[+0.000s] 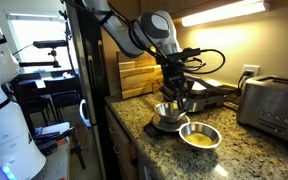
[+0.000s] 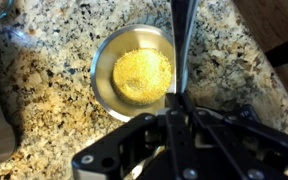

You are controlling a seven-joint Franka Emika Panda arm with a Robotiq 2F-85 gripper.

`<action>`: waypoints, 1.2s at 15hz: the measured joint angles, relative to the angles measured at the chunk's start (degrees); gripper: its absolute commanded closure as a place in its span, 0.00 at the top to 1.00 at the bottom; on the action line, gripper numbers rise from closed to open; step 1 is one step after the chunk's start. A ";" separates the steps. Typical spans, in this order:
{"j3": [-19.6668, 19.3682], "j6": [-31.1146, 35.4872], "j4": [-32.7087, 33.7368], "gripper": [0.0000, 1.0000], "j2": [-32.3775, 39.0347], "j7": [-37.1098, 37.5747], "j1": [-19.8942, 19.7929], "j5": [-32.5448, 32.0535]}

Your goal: Use the spoon to move the contents in the silver bowl into the other bowl

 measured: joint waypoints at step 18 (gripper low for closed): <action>0.13 0.00 -6.14 0.07 -4.05 6.25 1.50 -6.62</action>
